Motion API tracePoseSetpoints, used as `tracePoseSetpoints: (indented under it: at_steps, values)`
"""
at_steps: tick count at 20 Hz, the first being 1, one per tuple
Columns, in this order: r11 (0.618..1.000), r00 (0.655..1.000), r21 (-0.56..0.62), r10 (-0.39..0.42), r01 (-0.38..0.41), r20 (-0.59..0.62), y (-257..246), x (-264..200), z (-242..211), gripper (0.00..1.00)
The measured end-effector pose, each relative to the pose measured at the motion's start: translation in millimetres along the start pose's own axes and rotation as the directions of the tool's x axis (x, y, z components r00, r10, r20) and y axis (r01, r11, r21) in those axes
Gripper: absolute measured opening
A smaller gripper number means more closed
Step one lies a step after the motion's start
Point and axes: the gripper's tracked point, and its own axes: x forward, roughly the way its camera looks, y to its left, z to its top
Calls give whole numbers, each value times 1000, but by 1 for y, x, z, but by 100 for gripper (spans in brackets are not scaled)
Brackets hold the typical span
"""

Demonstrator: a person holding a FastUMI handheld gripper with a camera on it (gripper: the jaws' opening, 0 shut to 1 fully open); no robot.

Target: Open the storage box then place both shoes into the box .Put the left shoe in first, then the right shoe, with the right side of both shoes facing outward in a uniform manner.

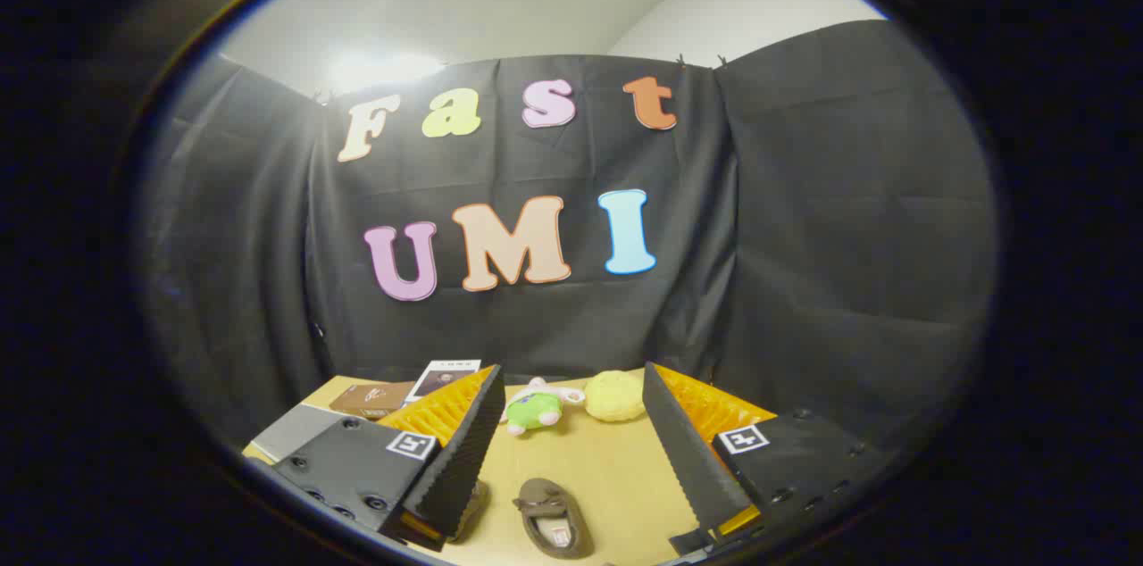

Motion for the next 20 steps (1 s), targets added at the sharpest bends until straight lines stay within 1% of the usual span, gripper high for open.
tracePoseSetpoints:
  at_steps: [7,10,17,20]
  values:
    - [999,999,-35,34,-34,-21,2,-15,-8,97]
    - [999,999,-16,51,-52,-18,1,-19,-6,97]
    - [999,999,6,49,-49,-16,-10,-22,-4,97]
    - [997,997,32,69,-69,-16,-1,-19,-4,97]
